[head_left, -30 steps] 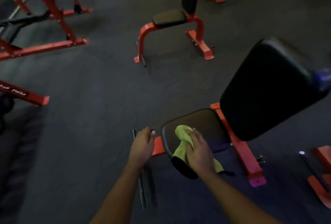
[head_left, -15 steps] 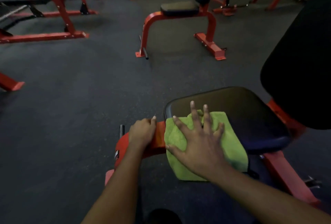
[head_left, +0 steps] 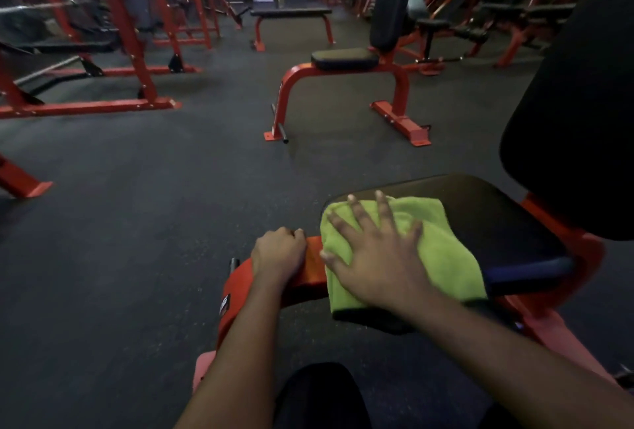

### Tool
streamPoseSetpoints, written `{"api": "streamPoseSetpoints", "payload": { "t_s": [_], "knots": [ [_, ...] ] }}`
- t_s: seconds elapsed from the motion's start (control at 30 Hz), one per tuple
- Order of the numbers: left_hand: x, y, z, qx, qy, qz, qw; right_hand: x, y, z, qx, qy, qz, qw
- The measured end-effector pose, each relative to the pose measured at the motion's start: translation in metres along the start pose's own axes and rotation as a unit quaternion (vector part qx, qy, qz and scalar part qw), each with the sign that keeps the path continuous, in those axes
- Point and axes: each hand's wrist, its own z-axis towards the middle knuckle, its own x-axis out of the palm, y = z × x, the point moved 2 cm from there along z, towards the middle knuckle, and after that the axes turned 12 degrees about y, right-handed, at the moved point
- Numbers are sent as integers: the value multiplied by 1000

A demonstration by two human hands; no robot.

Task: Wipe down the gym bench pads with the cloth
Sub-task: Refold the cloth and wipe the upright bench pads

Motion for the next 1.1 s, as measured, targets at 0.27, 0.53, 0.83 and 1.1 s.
{"api": "streamPoseSetpoints", "payload": {
  "t_s": [0.27,0.53,0.83,1.1],
  "knots": [
    [1,1,-5,-19,-20,-68,997,-19,-23,42,-14,72,66,995],
    [0,0,-1,-31,-24,-51,998,-14,-11,62,-31,76,36,996],
    [1,-2,-1,-28,-45,-52,997,-2,-58,21,-66,25,56,996],
    [2,-1,2,-34,-49,-56,997,-37,-90,112,70,112,66,989]
  ]
}}
